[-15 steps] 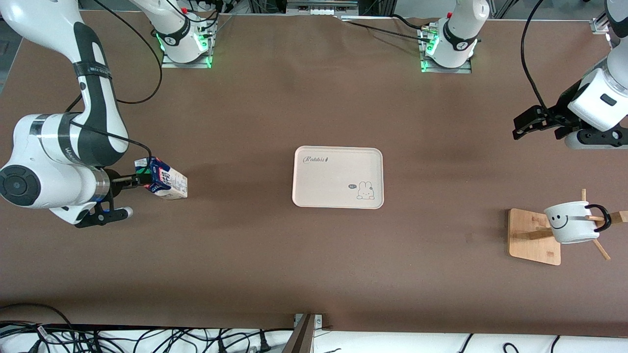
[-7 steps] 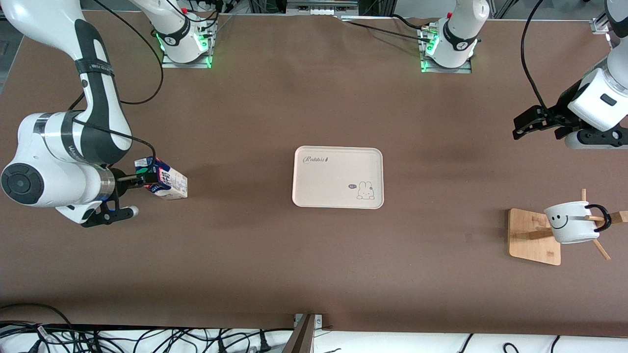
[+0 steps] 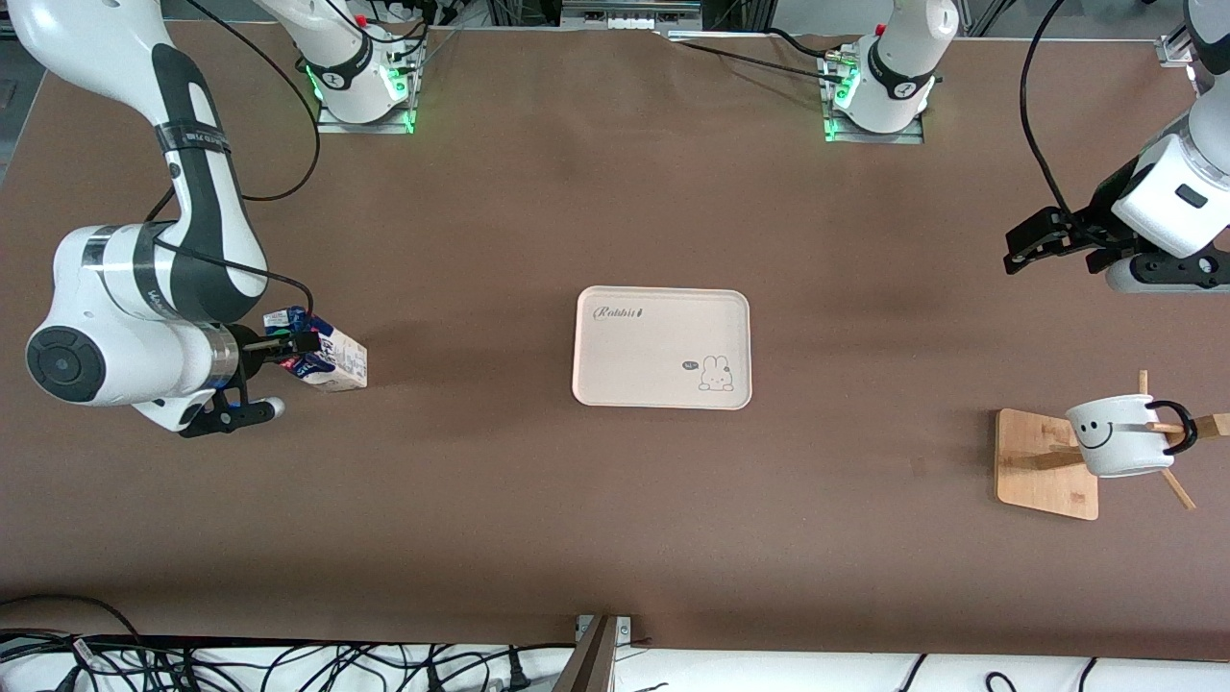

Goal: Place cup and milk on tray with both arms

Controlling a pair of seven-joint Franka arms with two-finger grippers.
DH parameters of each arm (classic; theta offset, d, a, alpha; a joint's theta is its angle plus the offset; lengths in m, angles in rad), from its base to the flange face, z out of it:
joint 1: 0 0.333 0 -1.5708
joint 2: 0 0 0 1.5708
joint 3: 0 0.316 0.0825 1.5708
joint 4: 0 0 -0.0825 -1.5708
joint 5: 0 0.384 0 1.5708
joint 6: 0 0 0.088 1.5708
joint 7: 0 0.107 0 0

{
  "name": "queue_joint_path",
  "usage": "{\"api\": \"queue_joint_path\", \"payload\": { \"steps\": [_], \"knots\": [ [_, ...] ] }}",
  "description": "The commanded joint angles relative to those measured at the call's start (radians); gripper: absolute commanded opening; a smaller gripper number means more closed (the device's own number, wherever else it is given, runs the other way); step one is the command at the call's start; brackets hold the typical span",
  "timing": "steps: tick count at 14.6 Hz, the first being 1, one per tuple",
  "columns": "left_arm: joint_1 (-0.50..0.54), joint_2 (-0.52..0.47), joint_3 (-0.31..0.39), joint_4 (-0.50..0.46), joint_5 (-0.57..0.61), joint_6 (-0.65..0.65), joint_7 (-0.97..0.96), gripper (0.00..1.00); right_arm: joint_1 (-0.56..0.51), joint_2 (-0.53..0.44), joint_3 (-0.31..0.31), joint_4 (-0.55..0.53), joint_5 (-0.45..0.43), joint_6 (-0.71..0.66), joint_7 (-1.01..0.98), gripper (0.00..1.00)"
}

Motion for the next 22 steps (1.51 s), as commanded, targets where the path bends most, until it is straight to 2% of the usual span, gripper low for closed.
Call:
{"api": "queue_joint_path", "payload": {
  "steps": [1,6,12,14,15,18,20,22],
  "knots": [
    [0.006,0.014,-0.005,0.026,0.005,-0.003,-0.009,1.00,-0.003,-0.030,0.004,-0.045,0.002,0.011,-0.001,1.00],
    [0.004,0.021,-0.006,0.029,0.005,-0.003,-0.010,1.00,-0.003,-0.069,0.004,-0.108,0.002,0.017,-0.012,1.00],
    [0.004,0.024,0.005,0.018,0.017,0.003,-0.010,1.00,-0.006,-0.066,-0.002,-0.124,0.003,0.031,-0.064,0.98],
    [0.007,0.012,0.006,-0.032,0.031,0.097,-0.009,1.00,-0.008,-0.064,-0.002,-0.126,0.003,0.034,-0.066,0.95],
    [0.007,-0.008,0.009,-0.085,0.043,0.165,-0.009,1.00,-0.008,-0.064,-0.002,-0.131,0.003,0.042,-0.067,0.89],
    [0.006,-0.093,0.031,-0.269,0.057,0.341,-0.009,1.00,-0.009,-0.064,-0.004,-0.140,0.006,0.056,-0.109,0.55],
    [0.003,-0.117,0.063,-0.359,0.056,0.444,-0.009,1.00,-0.009,-0.066,-0.004,-0.140,0.008,0.056,-0.109,0.47],
    [0.003,-0.123,0.083,-0.443,0.056,0.550,-0.009,1.00,-0.009,-0.067,-0.004,-0.138,0.010,0.056,-0.107,0.46]
  ]
}}
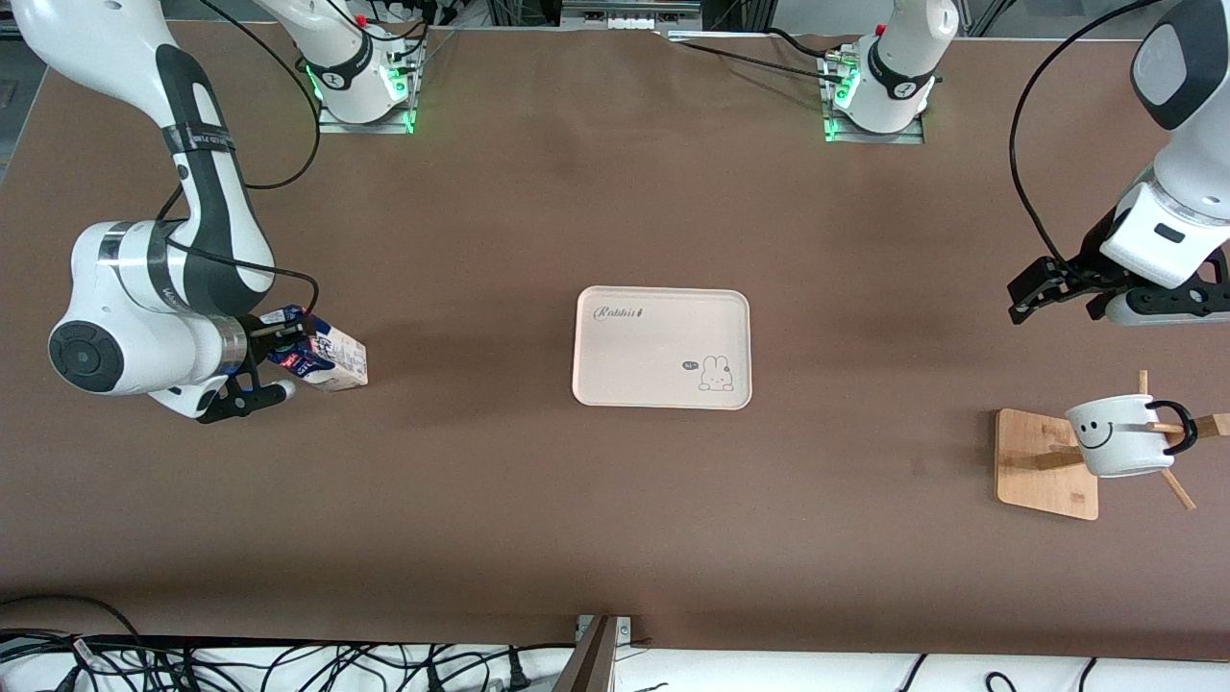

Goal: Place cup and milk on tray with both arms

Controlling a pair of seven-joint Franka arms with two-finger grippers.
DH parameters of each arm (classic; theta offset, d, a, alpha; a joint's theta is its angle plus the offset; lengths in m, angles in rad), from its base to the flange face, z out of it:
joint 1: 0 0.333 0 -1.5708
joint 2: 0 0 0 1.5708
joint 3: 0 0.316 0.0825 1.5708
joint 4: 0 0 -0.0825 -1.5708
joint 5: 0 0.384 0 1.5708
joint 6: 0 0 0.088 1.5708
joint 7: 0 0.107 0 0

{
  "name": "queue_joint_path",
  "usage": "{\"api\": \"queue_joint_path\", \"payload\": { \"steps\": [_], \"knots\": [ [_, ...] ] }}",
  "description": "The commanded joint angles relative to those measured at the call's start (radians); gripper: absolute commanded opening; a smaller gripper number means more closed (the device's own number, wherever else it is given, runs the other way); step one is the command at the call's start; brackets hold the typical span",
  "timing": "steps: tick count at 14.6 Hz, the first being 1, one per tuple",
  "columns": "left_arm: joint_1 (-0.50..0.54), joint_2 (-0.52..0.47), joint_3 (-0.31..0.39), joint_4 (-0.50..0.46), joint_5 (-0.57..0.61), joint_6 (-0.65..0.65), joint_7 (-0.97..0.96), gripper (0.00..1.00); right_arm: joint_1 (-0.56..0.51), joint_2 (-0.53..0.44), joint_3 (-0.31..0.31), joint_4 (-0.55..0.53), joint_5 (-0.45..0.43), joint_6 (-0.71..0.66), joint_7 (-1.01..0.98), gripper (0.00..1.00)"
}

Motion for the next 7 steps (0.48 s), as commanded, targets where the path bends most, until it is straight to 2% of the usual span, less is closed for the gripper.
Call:
{"api": "queue_joint_path", "payload": {
  "steps": [1,2,5,7],
  "knots": [
    [-0.002,-0.061,0.031,-0.170,0.022,0.164,-0.009,1.00,-0.006,-0.034,0.000,-0.033,0.010,0.018,-0.021,0.44],
    [-0.002,-0.061,0.042,-0.207,0.022,0.217,-0.009,1.00,-0.006,-0.037,-0.001,-0.029,0.010,0.016,-0.018,0.42],
    [0.000,-0.066,0.046,-0.263,0.022,0.264,-0.009,1.00,-0.006,-0.043,-0.007,-0.027,0.010,0.016,-0.009,0.38],
    [-0.002,-0.080,0.077,-0.328,0.022,0.371,-0.009,1.00,-0.007,-0.044,-0.007,-0.027,0.010,0.016,-0.009,0.38]
  ]
}}
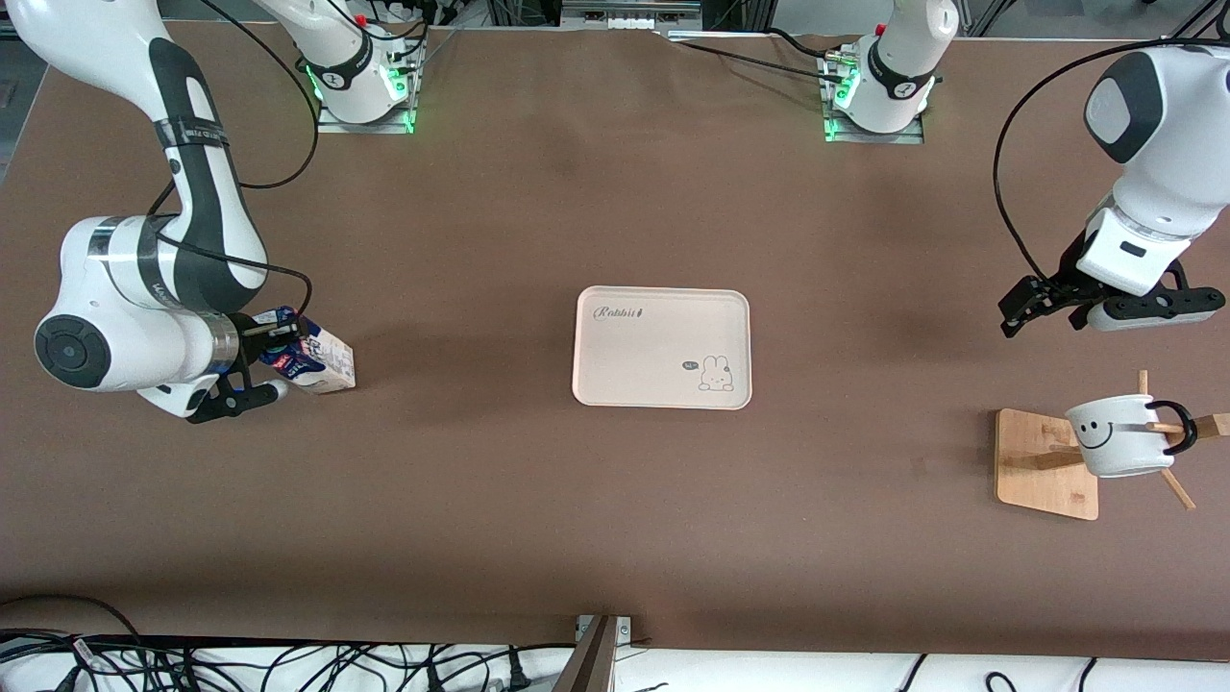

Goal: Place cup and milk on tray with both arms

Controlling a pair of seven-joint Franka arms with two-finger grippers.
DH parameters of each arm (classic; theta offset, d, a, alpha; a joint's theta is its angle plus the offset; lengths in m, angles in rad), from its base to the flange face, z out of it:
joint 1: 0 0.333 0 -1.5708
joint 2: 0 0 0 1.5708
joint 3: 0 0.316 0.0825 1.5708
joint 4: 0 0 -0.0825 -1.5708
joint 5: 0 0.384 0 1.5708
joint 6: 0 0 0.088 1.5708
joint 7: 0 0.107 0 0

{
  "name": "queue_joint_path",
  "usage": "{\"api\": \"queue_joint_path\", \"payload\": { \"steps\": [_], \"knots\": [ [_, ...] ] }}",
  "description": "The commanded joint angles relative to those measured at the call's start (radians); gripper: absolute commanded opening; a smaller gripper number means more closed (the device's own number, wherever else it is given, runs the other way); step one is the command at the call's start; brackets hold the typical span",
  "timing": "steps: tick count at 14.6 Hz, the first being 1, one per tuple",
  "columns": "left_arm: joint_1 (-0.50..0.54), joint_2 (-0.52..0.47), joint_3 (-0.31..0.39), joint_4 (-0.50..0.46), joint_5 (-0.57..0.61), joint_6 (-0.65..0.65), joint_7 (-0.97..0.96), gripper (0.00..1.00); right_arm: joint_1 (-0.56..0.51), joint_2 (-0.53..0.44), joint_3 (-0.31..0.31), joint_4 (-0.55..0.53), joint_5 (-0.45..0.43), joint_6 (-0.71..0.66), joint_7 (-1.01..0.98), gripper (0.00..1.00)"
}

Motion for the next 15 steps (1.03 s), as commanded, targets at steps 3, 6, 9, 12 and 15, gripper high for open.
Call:
{"api": "queue_joint_path", "payload": {
  "steps": [3,6,9,12,15],
  "knots": [
    [-0.002,-0.069,0.025,-0.150,0.022,0.167,0.002,1.00,-0.004,-0.069,0.004,-0.027,0.010,-0.012,-0.006,0.38],
    [-0.005,-0.086,0.025,-0.141,0.022,0.157,-0.006,1.00,-0.001,-0.129,0.018,-0.027,0.016,-0.044,-0.004,0.38],
    [-0.017,-0.078,0.025,-0.129,0.022,0.153,-0.007,1.00,0.001,-0.163,0.053,-0.026,0.104,-0.044,0.002,0.38],
    [-0.021,-0.061,0.025,-0.129,0.023,0.122,0.009,1.00,0.020,-0.164,0.078,-0.012,0.180,-0.019,0.101,0.38],
    [-0.024,-0.055,0.025,-0.139,0.054,0.237,0.013,1.00,0.071,-0.164,0.118,0.023,0.175,0.002,0.257,0.38]
  ]
}}
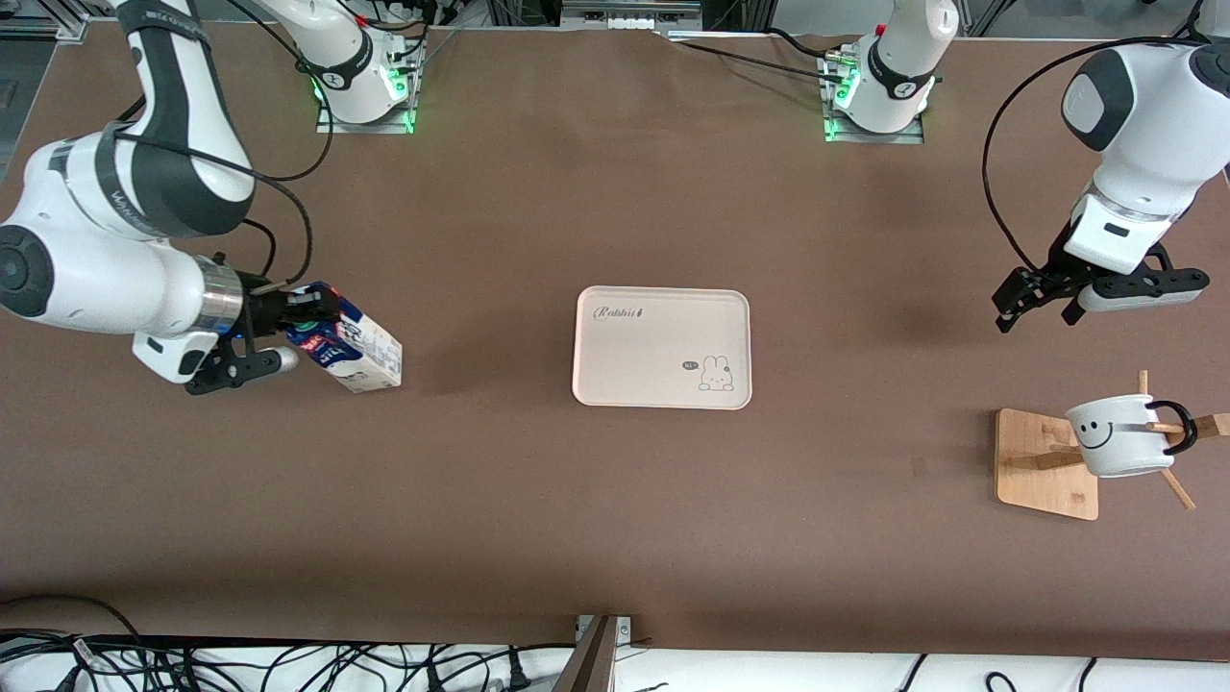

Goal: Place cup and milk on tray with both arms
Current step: 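Carry the carton to the tray while the left gripper reaches the mug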

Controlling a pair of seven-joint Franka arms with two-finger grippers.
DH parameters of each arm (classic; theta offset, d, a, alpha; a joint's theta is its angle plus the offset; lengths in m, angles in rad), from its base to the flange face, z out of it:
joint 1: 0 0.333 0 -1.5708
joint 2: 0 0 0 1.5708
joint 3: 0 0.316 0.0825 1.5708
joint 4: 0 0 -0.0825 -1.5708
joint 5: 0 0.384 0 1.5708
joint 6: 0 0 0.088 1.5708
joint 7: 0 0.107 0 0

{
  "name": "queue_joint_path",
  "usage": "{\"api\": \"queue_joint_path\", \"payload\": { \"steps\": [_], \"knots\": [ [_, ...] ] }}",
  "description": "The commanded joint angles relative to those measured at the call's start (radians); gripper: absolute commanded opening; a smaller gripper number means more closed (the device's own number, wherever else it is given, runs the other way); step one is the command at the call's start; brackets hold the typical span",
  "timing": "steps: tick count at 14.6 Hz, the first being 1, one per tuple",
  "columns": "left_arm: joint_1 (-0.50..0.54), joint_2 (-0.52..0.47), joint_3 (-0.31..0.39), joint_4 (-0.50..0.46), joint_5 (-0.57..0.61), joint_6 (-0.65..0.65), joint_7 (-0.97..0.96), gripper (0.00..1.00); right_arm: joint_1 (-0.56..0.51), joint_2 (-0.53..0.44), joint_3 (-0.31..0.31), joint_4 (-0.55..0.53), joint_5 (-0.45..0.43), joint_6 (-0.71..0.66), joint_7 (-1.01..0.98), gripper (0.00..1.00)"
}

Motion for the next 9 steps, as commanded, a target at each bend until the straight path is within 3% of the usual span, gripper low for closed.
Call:
{"api": "queue_joint_path", "payload": {
  "steps": [1,3,5,9],
  "knots": [
    [-0.009,-0.001,0.004,-0.029,0.056,0.099,0.006,1.00,0.079,-0.012,0.018,0.016,0.006,0.020,0.148,0.38],
    [-0.009,-0.001,0.004,-0.093,0.058,0.198,0.006,1.00,0.175,-0.008,0.018,0.016,-0.016,0.020,0.252,0.38],
    [-0.009,0.006,0.004,-0.188,0.058,0.383,0.008,1.00,0.249,0.000,0.018,0.016,-0.013,0.016,0.341,0.38],
    [-0.006,0.048,0.006,-0.199,0.157,0.513,0.011,1.00,0.401,0.056,0.018,0.108,-0.020,-0.053,0.524,0.38]
  ]
}}
